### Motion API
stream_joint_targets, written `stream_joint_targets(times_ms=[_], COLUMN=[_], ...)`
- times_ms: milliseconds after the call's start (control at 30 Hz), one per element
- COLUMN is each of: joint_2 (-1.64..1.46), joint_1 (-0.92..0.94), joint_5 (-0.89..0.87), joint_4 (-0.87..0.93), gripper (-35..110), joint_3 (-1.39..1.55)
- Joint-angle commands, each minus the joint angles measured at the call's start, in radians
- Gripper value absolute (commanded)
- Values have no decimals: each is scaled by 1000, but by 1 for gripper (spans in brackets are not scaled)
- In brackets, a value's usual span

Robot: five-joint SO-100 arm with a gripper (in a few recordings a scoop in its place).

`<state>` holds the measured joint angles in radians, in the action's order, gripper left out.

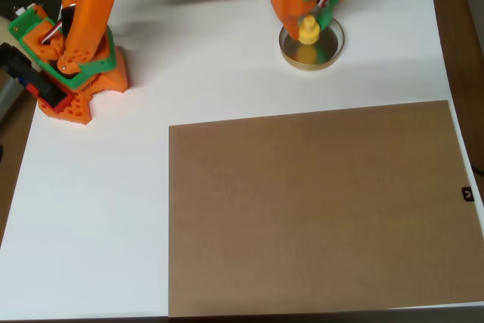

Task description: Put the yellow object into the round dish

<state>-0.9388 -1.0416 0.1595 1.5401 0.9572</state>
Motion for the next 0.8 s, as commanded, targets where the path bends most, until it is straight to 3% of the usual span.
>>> stream_joint_targets(times_ms=[0,767], joint_2=[-26,5], joint_1=[-20,5], joint_5=[9,-11], joint_4=[17,67], gripper=[0,20], joint_3=[-94,-170])
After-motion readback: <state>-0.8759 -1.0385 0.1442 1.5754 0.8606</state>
